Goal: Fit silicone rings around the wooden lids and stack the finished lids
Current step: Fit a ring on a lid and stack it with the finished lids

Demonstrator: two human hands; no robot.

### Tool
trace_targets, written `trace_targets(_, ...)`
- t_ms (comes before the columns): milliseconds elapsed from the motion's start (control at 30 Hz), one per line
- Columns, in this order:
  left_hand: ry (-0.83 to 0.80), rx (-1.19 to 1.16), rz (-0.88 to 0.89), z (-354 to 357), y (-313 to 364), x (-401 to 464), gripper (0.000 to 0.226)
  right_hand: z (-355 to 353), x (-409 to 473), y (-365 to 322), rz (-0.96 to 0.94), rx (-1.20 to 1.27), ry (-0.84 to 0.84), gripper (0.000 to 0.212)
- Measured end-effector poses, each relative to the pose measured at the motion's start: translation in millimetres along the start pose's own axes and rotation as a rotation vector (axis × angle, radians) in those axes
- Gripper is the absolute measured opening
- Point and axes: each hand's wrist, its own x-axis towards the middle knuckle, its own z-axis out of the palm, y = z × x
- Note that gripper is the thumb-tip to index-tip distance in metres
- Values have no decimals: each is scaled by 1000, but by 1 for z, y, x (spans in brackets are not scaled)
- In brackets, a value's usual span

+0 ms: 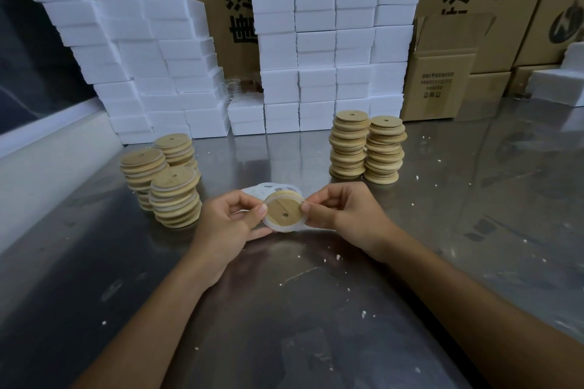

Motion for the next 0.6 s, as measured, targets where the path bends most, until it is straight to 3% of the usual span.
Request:
trace_targets(433, -38, 160, 62, -3, -2, 1, 13, -2, 0, 5, -23, -74, -28, 7)
trace_targets(600, -97, 228, 143, -3, -2, -1, 24, 0, -1, 4, -248, -423, 93, 3)
